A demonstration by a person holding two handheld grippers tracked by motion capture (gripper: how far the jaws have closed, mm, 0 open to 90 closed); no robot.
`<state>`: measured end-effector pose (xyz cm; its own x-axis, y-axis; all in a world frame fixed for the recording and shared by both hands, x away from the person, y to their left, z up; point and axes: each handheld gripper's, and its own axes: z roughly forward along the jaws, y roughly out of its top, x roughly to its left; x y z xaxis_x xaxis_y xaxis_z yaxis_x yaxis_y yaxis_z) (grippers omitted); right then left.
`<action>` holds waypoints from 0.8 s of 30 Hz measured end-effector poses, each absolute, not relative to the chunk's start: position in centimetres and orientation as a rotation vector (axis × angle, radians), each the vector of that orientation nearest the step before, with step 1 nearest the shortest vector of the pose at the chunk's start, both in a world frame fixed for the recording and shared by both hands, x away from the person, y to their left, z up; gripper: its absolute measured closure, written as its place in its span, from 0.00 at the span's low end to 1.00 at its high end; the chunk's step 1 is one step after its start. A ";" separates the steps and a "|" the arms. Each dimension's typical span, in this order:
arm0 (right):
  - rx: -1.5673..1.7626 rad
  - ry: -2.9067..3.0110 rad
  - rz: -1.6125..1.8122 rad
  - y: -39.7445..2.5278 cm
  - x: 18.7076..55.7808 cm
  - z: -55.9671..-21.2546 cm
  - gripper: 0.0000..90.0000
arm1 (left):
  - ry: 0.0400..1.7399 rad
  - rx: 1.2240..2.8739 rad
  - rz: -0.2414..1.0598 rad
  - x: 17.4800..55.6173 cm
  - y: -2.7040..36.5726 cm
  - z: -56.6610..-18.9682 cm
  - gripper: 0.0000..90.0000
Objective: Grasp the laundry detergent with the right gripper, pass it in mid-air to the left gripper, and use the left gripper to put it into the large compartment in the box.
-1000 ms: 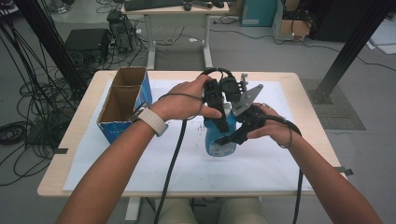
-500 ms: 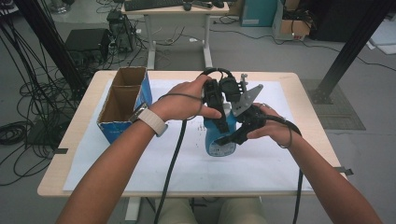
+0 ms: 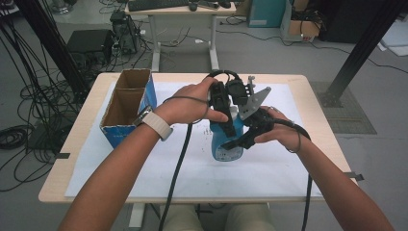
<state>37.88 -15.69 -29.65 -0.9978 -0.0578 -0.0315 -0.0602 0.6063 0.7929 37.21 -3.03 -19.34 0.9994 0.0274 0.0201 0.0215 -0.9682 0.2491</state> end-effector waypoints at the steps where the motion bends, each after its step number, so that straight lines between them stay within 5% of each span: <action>1: -0.122 2.806 1.383 -15.7 38.0 -29.7 0.48 | 0.033 2.890 0.035 37.2 -3.0 -19.3 0.42; 24: -0.127 2.801 1.386 -15.6 38.1 -29.7 0.48 | 0.032 2.891 0.032 37.3 -3.0 -19.3 0.42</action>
<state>38.06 -15.61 -29.69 -0.9966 -0.0665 -0.0489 -0.0792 0.6039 0.7931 37.28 -2.96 -19.31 0.9995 0.0244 0.0188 0.0189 -0.9686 0.2478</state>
